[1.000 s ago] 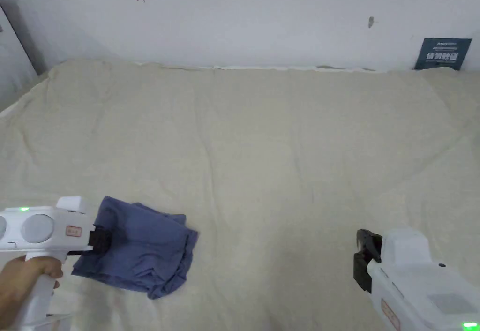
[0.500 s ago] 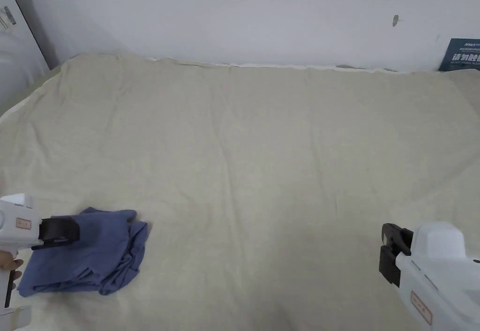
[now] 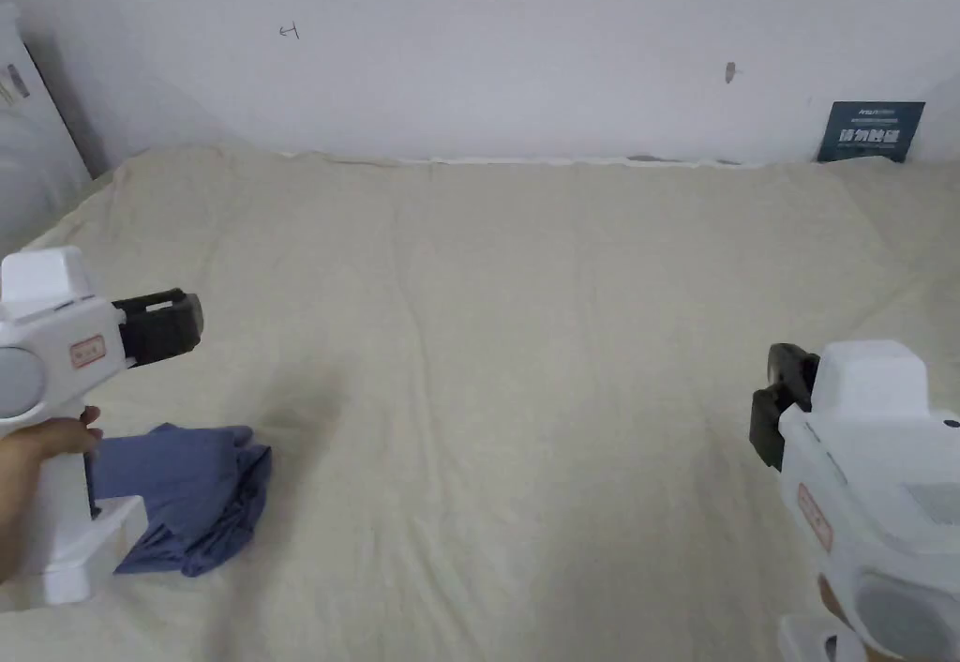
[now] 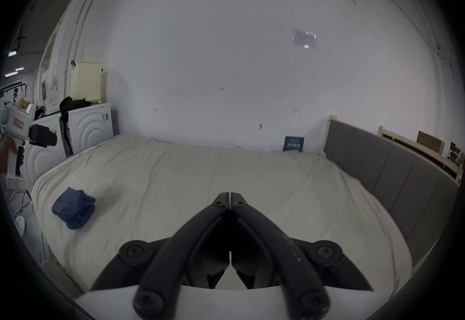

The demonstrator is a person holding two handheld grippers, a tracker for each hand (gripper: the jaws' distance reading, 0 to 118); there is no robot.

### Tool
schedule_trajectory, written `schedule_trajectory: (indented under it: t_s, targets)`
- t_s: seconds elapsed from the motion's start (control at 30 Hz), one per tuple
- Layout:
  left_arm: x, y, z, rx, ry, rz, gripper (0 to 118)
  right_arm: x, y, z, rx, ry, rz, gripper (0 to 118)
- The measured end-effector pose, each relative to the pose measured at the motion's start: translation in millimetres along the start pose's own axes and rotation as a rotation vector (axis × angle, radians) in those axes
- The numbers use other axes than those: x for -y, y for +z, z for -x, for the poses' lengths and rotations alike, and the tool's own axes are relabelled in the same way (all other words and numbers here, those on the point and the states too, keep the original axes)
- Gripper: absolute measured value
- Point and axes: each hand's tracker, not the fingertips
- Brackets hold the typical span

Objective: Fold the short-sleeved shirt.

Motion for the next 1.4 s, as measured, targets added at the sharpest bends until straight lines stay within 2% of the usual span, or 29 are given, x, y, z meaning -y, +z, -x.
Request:
schedule_trajectory:
  t_s: [0.13,0.27,0.53,0.6,0.67,0.7,0.73,0.77,1.4]
  targets:
    - [-6,46,-54,0.037,-0.067,-0.195,108,-21,18,-14,0.040,0.020,-0.058,2]
    - [1,78,-103,0.084,-0.078,-0.322,109,-34,33,-28,0.071,0.025,-0.110,2]
    - [43,101,-177,0.136,-0.091,-0.479,108,-43,65,-43,0.121,0.027,-0.191,2]
    - [51,103,-190,0.155,-0.090,-0.493,103,-42,70,-46,0.129,0.025,-0.202,2]
    - [58,106,-199,0.182,-0.093,-0.496,76,-41,73,-52,0.136,0.017,-0.209,2]
    - [59,107,-203,0.190,-0.097,-0.495,49,-40,74,-54,0.138,0.014,-0.211,2]
    - [61,107,-206,0.197,-0.102,-0.491,6,-40,76,-55,0.140,0.012,-0.214,2]
    - [61,105,-209,0.204,-0.111,-0.477,1,-39,76,-57,0.141,0.009,-0.216,2]
    - [62,108,-214,0.239,-0.142,-0.460,0,-35,77,-60,0.135,0.001,-0.212,2]
